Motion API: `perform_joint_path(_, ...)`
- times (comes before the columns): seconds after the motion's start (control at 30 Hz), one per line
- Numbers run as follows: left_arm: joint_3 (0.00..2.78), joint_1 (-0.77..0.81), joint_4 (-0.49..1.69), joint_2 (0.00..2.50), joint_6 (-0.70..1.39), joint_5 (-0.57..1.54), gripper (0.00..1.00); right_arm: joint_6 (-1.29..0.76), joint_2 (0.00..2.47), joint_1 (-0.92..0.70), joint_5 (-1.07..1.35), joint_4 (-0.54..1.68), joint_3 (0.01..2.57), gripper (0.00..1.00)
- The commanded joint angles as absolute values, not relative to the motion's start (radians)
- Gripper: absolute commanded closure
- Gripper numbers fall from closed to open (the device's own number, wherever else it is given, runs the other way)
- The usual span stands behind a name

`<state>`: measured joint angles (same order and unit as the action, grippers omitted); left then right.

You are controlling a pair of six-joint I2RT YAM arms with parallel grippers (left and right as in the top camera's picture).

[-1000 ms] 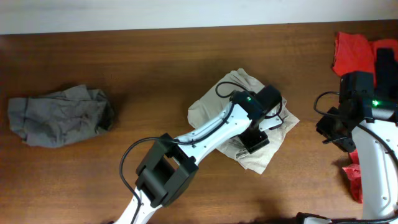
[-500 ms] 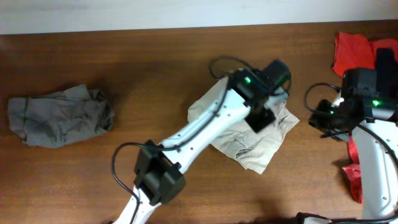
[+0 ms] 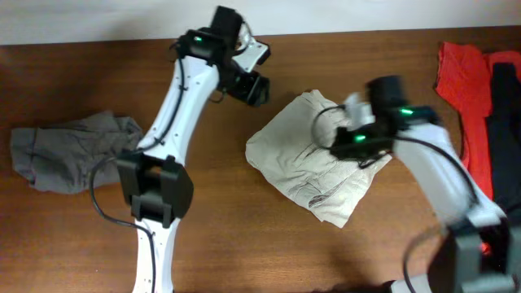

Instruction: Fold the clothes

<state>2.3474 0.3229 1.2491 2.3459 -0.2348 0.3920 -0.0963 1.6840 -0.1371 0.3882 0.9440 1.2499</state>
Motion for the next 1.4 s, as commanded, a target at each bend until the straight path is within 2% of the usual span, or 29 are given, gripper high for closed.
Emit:
perform_joint_path(0.0,2.359,0.310,1.267,2.400,-0.399,0.689,0.20,-0.029,1.831,-0.193,0.363,0.943,1.247,0.88)
perform_joint_path(0.13,2.358,0.311,1.289,2.428,-0.448,0.719,0.20,-0.054,1.962,-0.202,0.302,0.972,1.247,0.94)
perform_joint_path(0.3,2.358,0.340,1.325,2.457,-0.519,0.719,0.20,-0.164,2.001,-0.203,0.167,1.010,1.247,0.94)
perform_joint_path(0.43,2.358,0.361,1.320,2.485,-0.535,0.709,0.20,-0.162,1.929,-0.205,0.164,1.012,1.247,0.94)
perform_joint_path(0.63,2.358,0.404,1.305,2.553,-0.555,0.624,0.20,-0.128,1.691,-0.205,0.168,1.020,1.247,0.93)
perform_joint_path(0.93,2.358,0.451,1.266,2.630,-0.555,0.735,0.19,-0.129,1.508,-0.205,0.175,1.068,1.247,0.93)
perform_joint_path(1.03,2.358,0.466,1.269,2.646,-0.555,0.776,0.30,-0.132,1.508,-0.205,0.175,1.080,1.247,0.93)
perform_joint_path(1.07,2.358,0.472,1.270,2.650,-0.555,0.789,0.41,-0.132,1.508,-0.205,0.175,1.082,1.247,0.94)
perform_joint_path(1.1,2.358,0.477,1.272,2.654,-0.555,0.795,0.60,-0.133,1.508,-0.205,0.175,1.084,1.247,0.93)
perform_joint_path(1.17,2.357,0.485,1.278,2.658,-0.555,0.798,0.91,-0.133,1.508,-0.205,0.175,1.088,1.247,0.93)
perform_joint_path(1.2,2.357,0.487,1.283,2.658,-0.555,0.800,1.00,-0.133,1.508,-0.205,0.175,1.090,1.247,0.93)
perform_joint_path(1.37,2.357,0.477,1.319,2.658,-0.556,0.966,1.00,-0.137,1.508,-0.205,0.170,1.104,1.247,0.94)
